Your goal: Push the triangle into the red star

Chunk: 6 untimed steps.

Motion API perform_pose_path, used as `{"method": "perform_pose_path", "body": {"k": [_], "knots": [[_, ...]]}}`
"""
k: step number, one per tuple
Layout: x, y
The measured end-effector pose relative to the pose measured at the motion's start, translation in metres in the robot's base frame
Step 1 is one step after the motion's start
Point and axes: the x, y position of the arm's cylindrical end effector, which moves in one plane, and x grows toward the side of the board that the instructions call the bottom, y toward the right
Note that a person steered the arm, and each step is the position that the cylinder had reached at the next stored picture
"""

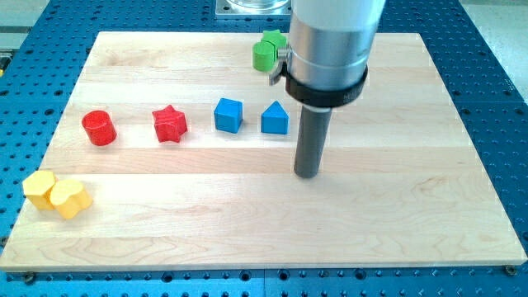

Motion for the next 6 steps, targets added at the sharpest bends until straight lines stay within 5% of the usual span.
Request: {"method": "perform_pose_path", "body": {"k": [2, 6], "knots": [[-0.056, 0.016], [-0.071, -0.137]]}}
